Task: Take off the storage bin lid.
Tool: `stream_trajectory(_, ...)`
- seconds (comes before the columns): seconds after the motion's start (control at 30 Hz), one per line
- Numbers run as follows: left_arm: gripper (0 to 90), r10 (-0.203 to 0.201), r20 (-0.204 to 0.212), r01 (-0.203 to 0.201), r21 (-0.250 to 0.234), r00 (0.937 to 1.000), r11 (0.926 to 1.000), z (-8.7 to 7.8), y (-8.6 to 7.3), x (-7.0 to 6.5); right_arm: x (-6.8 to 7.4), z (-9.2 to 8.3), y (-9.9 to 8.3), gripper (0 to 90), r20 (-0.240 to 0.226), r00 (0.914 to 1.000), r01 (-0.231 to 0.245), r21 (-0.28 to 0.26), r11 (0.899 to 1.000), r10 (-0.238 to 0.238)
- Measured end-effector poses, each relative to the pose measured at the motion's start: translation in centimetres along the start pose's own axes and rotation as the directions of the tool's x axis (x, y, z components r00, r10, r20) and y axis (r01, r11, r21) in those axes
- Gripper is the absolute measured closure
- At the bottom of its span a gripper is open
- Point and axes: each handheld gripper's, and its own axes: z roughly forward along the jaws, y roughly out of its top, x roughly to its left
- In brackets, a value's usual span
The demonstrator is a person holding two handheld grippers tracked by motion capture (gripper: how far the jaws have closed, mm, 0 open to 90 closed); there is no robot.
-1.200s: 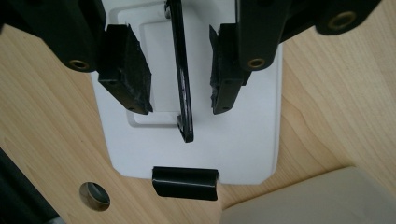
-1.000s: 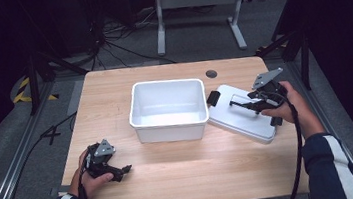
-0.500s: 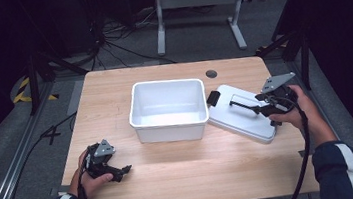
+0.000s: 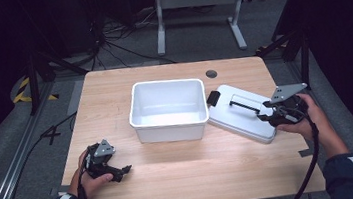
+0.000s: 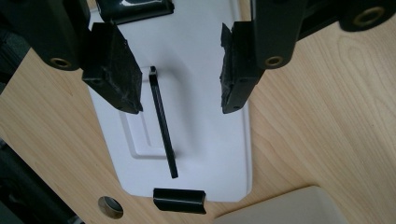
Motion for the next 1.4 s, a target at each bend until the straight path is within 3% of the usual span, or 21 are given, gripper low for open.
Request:
stream_trajectory(0.87, 0.4, 0.0, -0.002, 0.0, 0.0, 1.0, 1.0, 0.0, 0.0, 0.0, 1.9, -2.5, -6.2, 40.5, 0.038, 0.998, -0.049, -0.053, 0.997, 0.051)
stream_trajectory(1.13, 0.4, 0.0, -0.002, 0.0, 0.0, 1.0, 1.0, 0.0, 0.0, 0.0, 2.7, -1.6, -8.9, 38.6, 0.03, 0.9969, -0.07, -0.061, 0.996, 0.072)
stream_trajectory(1.4, 0.4, 0.0, -0.003, 0.0, 0.0, 1.0, 1.0, 0.0, 0.0, 0.0, 3.4, 0.7, -11.0, 34.0, 0.021, 0.9952, -0.095, -0.029, 0.995, 0.096)
